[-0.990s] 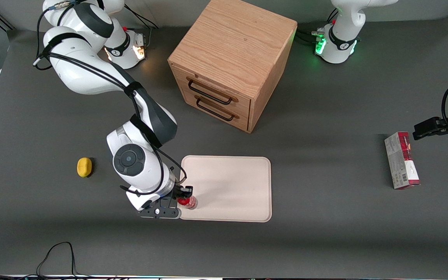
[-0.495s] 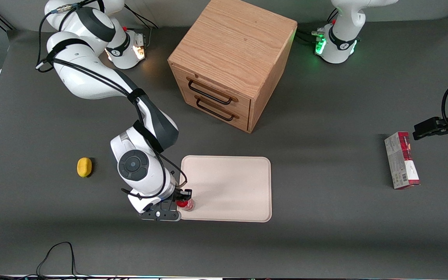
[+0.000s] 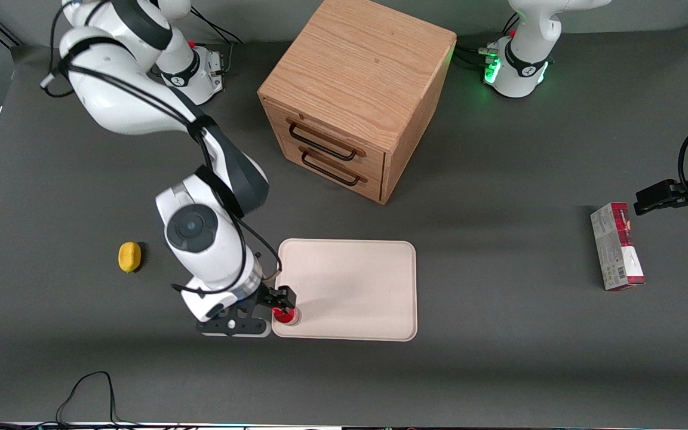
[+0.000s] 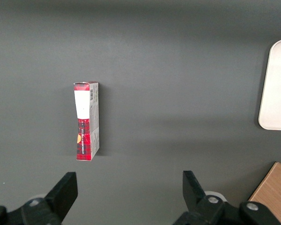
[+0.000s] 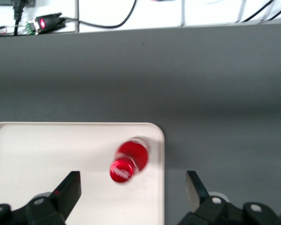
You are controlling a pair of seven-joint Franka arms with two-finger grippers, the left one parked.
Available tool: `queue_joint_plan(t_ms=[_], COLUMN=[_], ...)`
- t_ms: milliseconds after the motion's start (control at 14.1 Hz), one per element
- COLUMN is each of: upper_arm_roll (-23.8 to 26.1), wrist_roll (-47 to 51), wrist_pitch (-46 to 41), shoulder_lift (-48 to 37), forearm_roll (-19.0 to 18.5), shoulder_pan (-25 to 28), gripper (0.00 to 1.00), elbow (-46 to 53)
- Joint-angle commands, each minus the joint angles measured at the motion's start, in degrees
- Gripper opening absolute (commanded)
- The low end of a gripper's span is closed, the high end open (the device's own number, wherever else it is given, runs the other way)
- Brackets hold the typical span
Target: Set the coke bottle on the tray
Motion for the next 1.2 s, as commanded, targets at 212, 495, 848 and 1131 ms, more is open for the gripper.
queue_joint_plan(t_ms=[212,495,848,1131], upper_arm_roll=[-16.5,-24.7,-30.8,-30.9], wrist_roll=[-13.0,-21.2,-29.8,-30.0], wrist_pitch=[-4.7,-10.5,-13.6,-15.5], shoulder_lift=[-28.4,-43.6,-54.2,-54.8], forearm_roll=[21.5,26.4,29.6,29.6], shoulder_pan=[-2.8,-5.9,-6.9,-7.7], gripper=[1.0,1.0,1.0,1.0], elbow=[-27.3,-38.6,-45.9,-45.8])
